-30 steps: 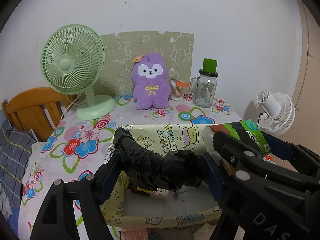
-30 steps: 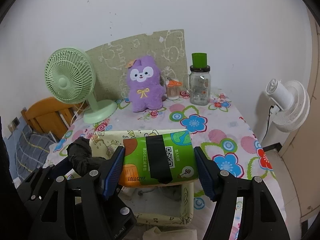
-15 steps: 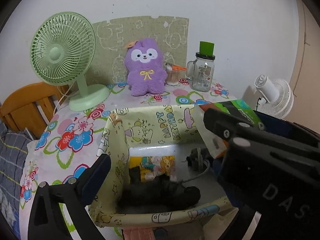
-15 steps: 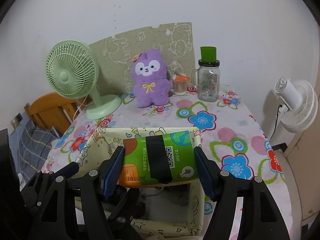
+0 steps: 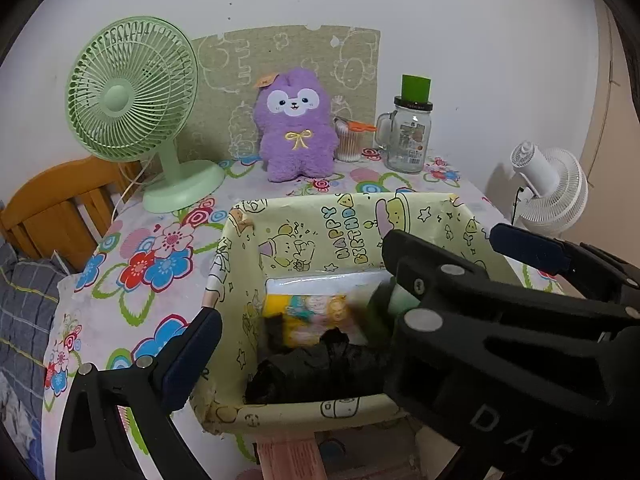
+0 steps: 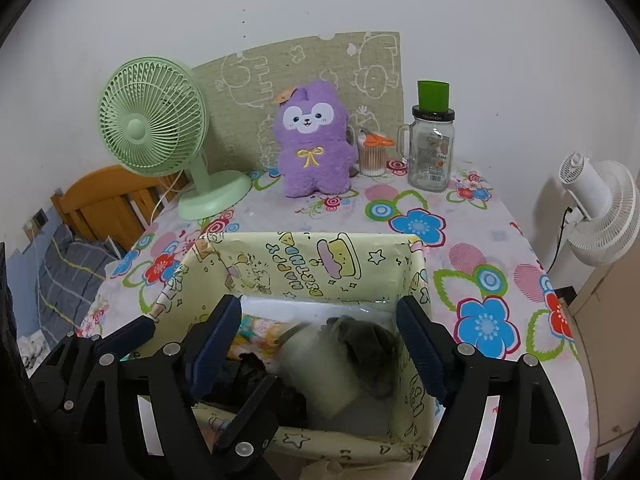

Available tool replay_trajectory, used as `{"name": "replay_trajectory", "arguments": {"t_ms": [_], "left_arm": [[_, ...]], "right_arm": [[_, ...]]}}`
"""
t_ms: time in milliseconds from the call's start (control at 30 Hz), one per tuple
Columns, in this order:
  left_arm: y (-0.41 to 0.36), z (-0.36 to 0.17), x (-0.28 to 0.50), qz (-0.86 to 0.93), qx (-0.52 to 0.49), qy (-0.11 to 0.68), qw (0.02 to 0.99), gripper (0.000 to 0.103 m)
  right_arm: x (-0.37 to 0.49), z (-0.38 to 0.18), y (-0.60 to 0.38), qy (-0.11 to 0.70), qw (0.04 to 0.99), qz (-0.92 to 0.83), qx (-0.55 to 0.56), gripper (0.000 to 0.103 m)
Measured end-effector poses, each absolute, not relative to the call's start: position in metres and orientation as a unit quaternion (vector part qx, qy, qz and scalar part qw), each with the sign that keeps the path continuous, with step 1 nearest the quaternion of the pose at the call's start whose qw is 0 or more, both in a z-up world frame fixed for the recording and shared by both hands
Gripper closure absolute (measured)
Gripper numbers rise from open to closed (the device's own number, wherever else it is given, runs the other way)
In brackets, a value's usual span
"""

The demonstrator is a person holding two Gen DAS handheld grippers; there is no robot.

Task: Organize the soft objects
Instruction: 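Lower the black bundle into the box with the left tool while the right tool drops the green pack, then withdraw both tools from the box toward the remaining items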

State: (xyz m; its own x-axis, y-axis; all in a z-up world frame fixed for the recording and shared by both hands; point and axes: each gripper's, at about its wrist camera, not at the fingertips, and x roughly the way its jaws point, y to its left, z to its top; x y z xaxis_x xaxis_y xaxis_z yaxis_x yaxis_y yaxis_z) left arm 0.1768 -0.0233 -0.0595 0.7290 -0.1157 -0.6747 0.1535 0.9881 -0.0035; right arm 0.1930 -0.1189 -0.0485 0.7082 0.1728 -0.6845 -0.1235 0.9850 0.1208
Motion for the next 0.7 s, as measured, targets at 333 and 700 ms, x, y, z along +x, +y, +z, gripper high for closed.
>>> {"name": "replay_trajectory", "arguments": {"t_ms": [333,700], "left_arm": [[-0.021,-0.055,0.167,-0.068,0.010,0.363,0.929,0.000],[-0.022,-0.047,0.148,-0.059,0.008,0.351,0.934,0.000]], "right_arm": [[0.179,-0.048,-0.121,0.377,0.924,0.060,0.028,0.016],[0.156,-0.038,-0.131,0.361,0.930,0.051,0.039,0.016]]}}
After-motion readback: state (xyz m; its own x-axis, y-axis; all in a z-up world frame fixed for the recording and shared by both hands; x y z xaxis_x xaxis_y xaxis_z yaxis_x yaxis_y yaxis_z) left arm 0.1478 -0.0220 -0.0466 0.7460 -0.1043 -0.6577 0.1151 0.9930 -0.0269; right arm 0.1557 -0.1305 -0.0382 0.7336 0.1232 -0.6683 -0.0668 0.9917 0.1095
